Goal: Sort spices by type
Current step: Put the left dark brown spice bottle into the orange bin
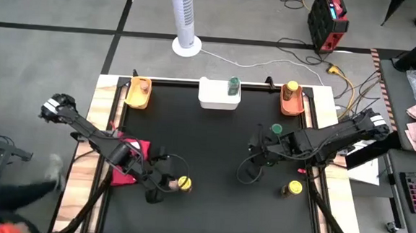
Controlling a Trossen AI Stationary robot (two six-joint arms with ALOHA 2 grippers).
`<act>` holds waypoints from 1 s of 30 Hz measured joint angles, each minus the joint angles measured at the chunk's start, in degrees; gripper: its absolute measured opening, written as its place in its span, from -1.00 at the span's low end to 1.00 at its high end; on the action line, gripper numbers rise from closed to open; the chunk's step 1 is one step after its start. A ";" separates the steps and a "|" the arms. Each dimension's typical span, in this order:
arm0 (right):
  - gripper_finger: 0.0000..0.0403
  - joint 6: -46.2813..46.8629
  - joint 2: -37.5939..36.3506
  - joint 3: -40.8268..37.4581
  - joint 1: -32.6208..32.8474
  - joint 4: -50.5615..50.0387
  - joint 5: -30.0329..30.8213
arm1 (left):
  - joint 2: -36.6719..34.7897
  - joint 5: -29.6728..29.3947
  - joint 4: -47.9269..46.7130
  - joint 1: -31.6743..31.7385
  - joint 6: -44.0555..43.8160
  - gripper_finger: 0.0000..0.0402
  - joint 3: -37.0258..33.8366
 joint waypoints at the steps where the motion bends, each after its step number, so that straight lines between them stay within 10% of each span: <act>1: -0.68 1.63 0.00 0.00 0.00 -0.99 -0.83 | 0.19 0.00 -0.02 0.00 0.07 -1.00 -0.01; 17: -0.65 13.14 0.03 0.00 0.07 -12.73 -6.57 | 2.28 -6.01 3.52 0.02 12.65 -0.98 0.01; 30: -0.55 12.45 0.22 -0.24 0.04 -12.40 -0.93 | 2.55 -6.01 3.52 0.20 12.46 -0.54 0.01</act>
